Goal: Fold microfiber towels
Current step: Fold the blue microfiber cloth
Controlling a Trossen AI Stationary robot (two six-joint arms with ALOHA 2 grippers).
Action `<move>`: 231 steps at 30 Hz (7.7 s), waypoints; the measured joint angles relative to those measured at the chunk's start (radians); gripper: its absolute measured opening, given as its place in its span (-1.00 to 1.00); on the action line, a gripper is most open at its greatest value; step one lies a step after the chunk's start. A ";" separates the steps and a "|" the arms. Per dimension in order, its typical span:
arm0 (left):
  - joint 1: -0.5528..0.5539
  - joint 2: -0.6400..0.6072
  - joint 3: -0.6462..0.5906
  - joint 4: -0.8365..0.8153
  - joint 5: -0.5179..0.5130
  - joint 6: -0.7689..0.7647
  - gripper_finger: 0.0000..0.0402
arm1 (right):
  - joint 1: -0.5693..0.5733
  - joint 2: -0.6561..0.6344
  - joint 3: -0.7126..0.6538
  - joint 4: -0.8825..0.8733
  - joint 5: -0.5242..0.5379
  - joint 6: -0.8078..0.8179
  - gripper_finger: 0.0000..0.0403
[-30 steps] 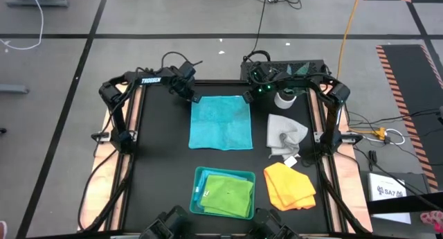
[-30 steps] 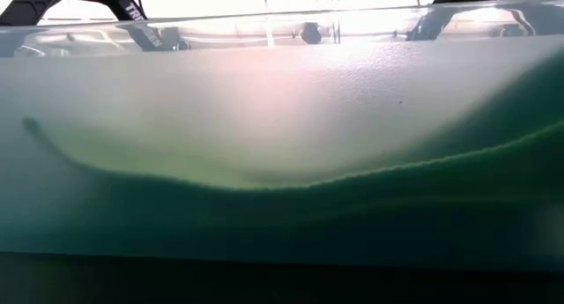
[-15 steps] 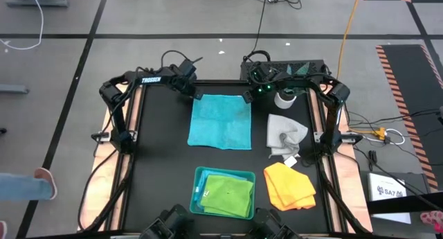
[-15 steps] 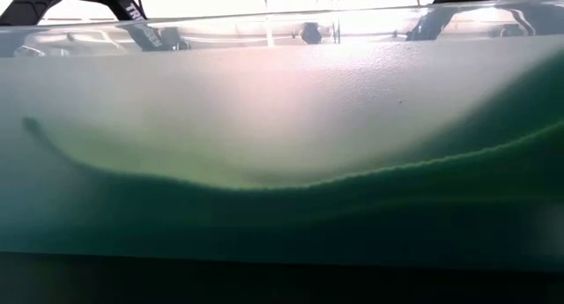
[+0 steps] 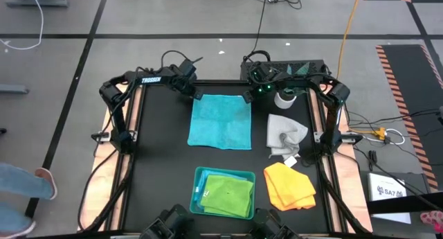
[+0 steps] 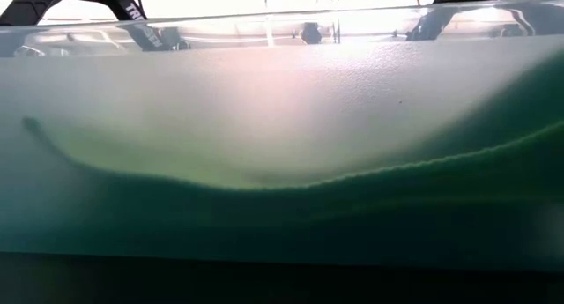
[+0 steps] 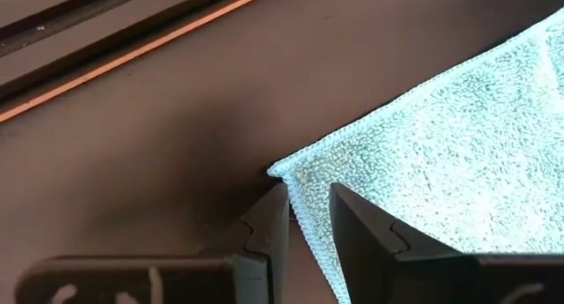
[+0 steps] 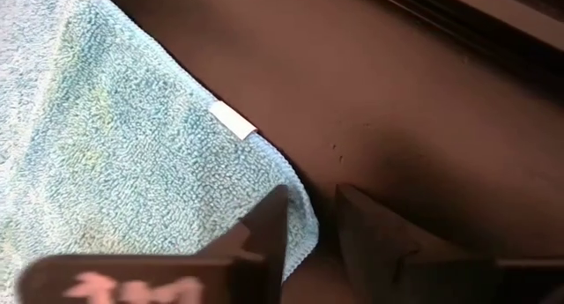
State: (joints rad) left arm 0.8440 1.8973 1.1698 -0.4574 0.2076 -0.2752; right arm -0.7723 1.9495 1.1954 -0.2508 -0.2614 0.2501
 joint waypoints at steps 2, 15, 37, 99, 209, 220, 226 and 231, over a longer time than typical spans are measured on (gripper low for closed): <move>0.000 0.000 0.000 0.000 -0.007 0.000 -0.56 | 0.000 0.001 0.000 0.000 0.002 -0.002 -0.75; 0.006 0.034 0.000 0.049 0.044 -0.011 -0.56 | 0.005 0.002 -0.001 0.000 -0.003 -0.053 -0.99; -0.020 0.048 0.000 0.097 -0.033 0.091 -0.95 | 0.011 0.000 -0.001 -0.002 0.022 -0.052 -1.00; -0.162 -0.250 0.000 -0.272 -0.218 0.124 -1.00 | 0.321 -0.251 0.000 -0.265 0.076 -0.068 -1.00; -0.583 -0.279 -0.169 -0.305 -0.417 -0.243 -0.89 | 0.529 -0.237 -0.107 -0.120 0.182 -0.060 -1.00; -0.583 -0.279 -0.254 -0.217 -0.402 -0.259 -0.97 | 0.516 -0.202 -0.108 -0.112 0.182 -0.060 -1.00; -0.581 -0.279 -0.278 -0.216 -0.413 -0.278 -0.98 | 0.516 -0.151 -0.107 -0.088 0.182 -0.056 -1.00; -0.581 -0.279 -0.307 -0.163 -0.415 -0.284 -0.99 | 0.516 -0.131 -0.107 -0.085 0.182 -0.060 -1.00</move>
State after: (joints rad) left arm 0.2634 1.6180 0.8624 -0.6202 -0.2073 -0.5596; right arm -0.2565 1.8187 1.0885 -0.3356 -0.0792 0.1898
